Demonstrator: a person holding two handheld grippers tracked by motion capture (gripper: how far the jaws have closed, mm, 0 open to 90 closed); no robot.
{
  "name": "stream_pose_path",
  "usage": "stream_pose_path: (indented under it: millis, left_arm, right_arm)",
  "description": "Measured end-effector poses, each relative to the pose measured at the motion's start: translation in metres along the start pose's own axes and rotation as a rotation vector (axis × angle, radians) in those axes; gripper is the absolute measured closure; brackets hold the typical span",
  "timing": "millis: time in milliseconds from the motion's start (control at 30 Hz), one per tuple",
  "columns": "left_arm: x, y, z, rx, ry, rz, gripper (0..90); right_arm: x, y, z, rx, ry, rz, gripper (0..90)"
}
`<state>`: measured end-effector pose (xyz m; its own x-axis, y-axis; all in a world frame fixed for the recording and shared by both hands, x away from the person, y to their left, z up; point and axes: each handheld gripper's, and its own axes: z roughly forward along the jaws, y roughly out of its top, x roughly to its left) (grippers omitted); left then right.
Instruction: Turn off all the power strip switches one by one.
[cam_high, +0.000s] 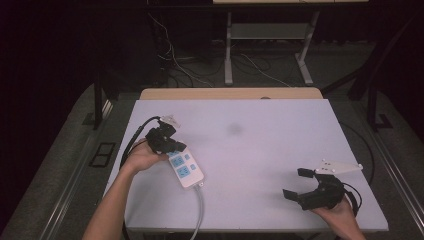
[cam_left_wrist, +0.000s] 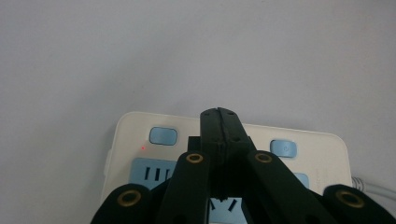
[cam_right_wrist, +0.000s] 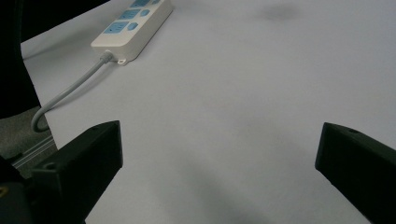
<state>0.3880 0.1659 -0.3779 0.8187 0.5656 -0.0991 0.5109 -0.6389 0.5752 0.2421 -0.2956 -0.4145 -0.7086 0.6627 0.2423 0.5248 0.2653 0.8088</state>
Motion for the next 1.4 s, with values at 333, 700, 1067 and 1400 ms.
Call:
stream_pose_path:
  millis: [333, 700, 1067, 1400]
  left_arm:
    - [0.007, 0.005, -0.005, 0.001, 0.018, -0.004, 89.6]
    - [0.015, 0.010, -0.005, -0.003, 0.026, -0.010, 89.5]
    - [0.021, 0.010, 0.005, 0.001, 0.024, -0.018, 89.5]
    - [0.024, 0.008, 0.014, 0.020, 0.027, -0.023, 89.5]
  right_arm:
    - [0.000, 0.000, 0.001, 0.003, -0.001, -0.004, 0.5]
    - [0.000, 0.000, 0.000, 0.002, -0.004, -0.004, 0.5]
    - [-0.001, 0.000, 0.000, 0.003, -0.006, -0.003, 0.5]
    - [-0.002, -0.001, -0.001, 0.004, -0.007, -0.003, 0.5]
